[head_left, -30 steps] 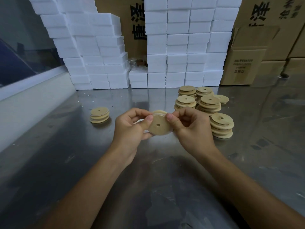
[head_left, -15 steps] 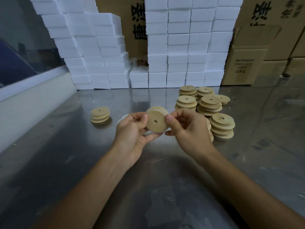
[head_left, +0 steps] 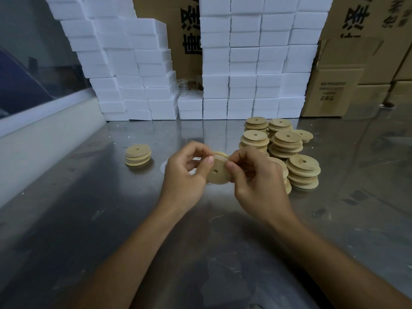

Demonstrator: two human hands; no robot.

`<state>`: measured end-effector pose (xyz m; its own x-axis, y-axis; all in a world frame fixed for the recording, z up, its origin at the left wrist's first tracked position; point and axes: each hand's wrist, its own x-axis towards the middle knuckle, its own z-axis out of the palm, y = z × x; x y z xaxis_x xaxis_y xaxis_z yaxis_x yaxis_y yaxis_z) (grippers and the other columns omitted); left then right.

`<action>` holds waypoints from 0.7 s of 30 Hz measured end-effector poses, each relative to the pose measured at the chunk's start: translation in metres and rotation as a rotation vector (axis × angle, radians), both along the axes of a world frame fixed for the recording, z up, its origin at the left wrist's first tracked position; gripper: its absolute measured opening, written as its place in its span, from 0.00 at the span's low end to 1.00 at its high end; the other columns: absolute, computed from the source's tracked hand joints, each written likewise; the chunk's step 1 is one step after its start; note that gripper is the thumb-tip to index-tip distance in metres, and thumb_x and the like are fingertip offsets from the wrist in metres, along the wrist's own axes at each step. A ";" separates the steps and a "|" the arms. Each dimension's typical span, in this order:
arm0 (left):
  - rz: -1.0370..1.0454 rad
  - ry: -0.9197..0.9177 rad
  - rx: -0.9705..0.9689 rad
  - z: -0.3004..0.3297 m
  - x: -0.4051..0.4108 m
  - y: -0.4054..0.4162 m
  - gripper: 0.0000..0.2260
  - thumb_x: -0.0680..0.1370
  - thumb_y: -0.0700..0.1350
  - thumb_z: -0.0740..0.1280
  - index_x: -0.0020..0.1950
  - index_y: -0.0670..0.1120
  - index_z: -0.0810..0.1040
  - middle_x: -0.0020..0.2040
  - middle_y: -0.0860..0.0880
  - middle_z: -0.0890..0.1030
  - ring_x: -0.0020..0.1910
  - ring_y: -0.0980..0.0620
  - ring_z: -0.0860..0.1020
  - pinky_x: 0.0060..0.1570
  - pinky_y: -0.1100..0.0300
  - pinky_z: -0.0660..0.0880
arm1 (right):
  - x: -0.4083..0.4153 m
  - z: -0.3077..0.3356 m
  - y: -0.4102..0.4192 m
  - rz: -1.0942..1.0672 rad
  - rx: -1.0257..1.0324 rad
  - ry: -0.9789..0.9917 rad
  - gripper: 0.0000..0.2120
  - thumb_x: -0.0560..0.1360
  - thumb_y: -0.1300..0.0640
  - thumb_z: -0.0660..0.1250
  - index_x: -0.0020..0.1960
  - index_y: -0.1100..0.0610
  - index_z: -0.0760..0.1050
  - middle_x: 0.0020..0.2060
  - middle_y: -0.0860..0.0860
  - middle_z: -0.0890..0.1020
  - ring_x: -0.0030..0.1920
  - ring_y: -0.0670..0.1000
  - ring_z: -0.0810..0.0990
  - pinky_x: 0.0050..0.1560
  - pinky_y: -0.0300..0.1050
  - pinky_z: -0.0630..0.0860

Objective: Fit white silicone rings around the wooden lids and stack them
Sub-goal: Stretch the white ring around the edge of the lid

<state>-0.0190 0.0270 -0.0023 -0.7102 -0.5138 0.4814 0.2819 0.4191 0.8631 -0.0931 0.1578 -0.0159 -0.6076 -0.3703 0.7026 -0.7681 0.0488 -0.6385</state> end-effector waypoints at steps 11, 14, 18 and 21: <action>-0.034 0.007 0.110 0.001 0.000 0.004 0.09 0.78 0.34 0.67 0.41 0.47 0.76 0.46 0.41 0.81 0.47 0.39 0.81 0.42 0.37 0.81 | 0.000 0.002 -0.001 0.041 -0.023 -0.001 0.02 0.76 0.62 0.71 0.47 0.58 0.79 0.39 0.42 0.82 0.42 0.42 0.82 0.42 0.36 0.79; -0.090 0.003 0.155 0.003 0.001 0.007 0.10 0.79 0.34 0.65 0.41 0.47 0.74 0.48 0.40 0.80 0.49 0.41 0.82 0.44 0.42 0.82 | -0.001 0.002 -0.001 0.045 -0.069 -0.019 0.03 0.75 0.63 0.71 0.46 0.57 0.79 0.38 0.41 0.81 0.41 0.43 0.82 0.43 0.36 0.78; -0.151 0.000 0.242 0.005 0.003 0.009 0.09 0.80 0.34 0.63 0.43 0.45 0.73 0.50 0.40 0.80 0.49 0.48 0.82 0.46 0.45 0.82 | -0.002 0.001 -0.003 0.076 -0.102 -0.094 0.04 0.76 0.62 0.72 0.45 0.55 0.78 0.38 0.43 0.82 0.40 0.45 0.82 0.42 0.37 0.79; -0.155 0.017 0.420 0.006 0.002 0.007 0.09 0.81 0.35 0.62 0.43 0.45 0.73 0.57 0.34 0.75 0.59 0.39 0.78 0.47 0.40 0.81 | -0.004 0.002 -0.004 0.113 -0.156 -0.215 0.06 0.75 0.60 0.72 0.43 0.51 0.77 0.36 0.45 0.83 0.38 0.45 0.83 0.40 0.38 0.78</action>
<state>-0.0173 0.0345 0.0036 -0.7877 -0.5555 0.2663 0.3295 -0.0147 0.9440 -0.0970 0.1540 -0.0139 -0.7101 -0.3417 0.6156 -0.6091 -0.1405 -0.7806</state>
